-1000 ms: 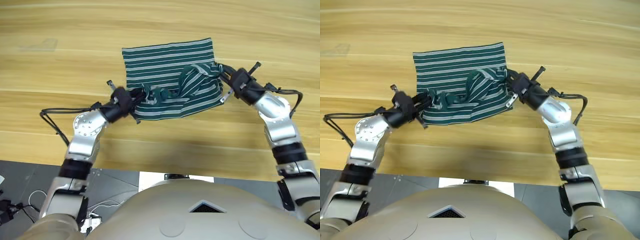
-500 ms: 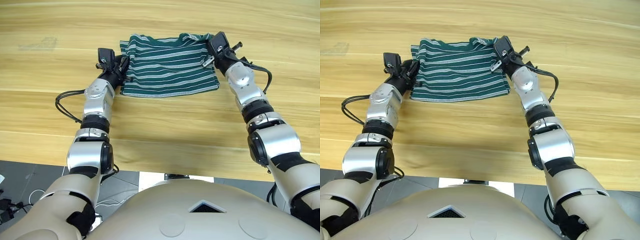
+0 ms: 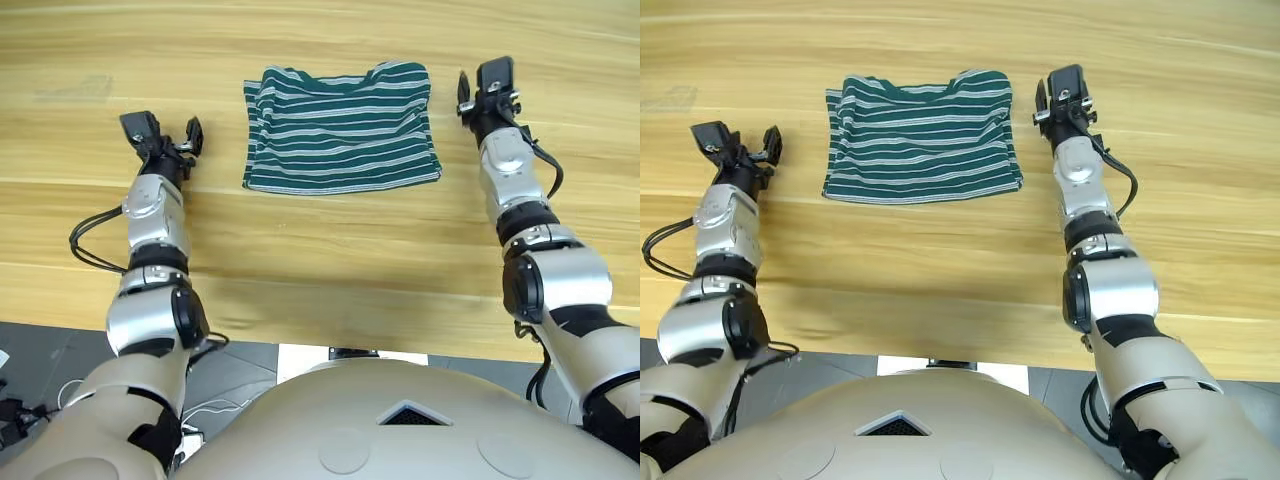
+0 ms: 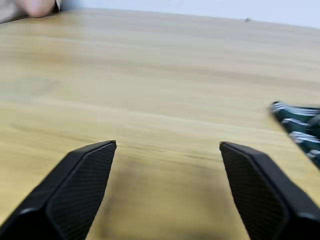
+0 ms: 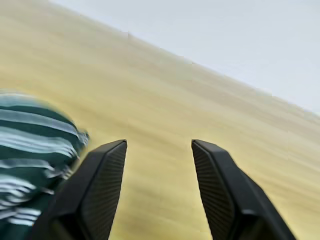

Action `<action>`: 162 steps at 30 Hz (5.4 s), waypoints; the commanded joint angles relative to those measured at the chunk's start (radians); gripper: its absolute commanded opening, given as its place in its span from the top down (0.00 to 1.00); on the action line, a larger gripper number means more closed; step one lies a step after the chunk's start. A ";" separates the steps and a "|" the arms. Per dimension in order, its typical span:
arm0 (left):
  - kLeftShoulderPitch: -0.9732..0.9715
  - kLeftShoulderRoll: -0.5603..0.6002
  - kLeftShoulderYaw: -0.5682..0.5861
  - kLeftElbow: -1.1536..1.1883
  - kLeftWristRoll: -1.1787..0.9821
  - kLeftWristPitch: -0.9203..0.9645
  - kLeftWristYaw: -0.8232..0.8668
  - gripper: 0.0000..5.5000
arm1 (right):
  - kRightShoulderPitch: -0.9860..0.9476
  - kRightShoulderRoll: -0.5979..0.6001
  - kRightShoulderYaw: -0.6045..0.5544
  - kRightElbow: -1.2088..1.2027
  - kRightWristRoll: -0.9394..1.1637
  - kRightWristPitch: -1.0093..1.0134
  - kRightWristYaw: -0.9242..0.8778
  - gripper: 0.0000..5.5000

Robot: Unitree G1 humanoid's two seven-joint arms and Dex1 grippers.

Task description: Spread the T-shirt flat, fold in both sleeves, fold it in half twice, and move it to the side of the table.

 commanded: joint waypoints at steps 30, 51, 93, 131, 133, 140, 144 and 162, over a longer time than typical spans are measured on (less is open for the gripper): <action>0.571 -0.475 -0.264 -0.815 -0.286 0.781 0.067 0.02 | 0.728 0.114 0.131 -1.045 -0.028 0.193 0.074 0.56; 0.920 -0.369 -0.263 -1.543 -0.465 0.677 0.192 0.02 | 0.785 0.134 0.218 -1.077 -0.067 0.272 0.089 0.56; 0.692 -0.241 -0.129 -1.013 -0.116 0.410 0.031 0.02 | 0.114 0.104 0.165 -0.303 -0.034 0.238 0.271 0.56; 0.816 0.595 -0.330 -1.082 0.833 -0.437 -0.202 0.02 | 0.760 -0.566 0.290 -1.032 -0.765 -0.306 0.089 0.56; 0.762 0.590 -0.364 -1.044 0.827 -0.444 -0.208 0.02 | 0.746 -0.558 0.315 -1.023 -0.770 -0.317 0.089 0.56; 0.613 0.576 -0.476 -0.907 0.825 -0.491 -0.217 0.02 | 0.688 -0.529 0.406 -0.976 -0.799 -0.343 0.087 0.56; 0.569 0.572 -0.512 -0.851 0.817 -0.509 -0.207 0.08 | 0.642 -0.508 0.442 -0.936 -0.809 -0.352 0.075 0.56; 0.393 0.537 -0.683 -0.674 0.817 -0.617 -0.229 0.71 | 0.575 -0.546 0.539 -0.920 -0.749 -0.456 0.177 0.56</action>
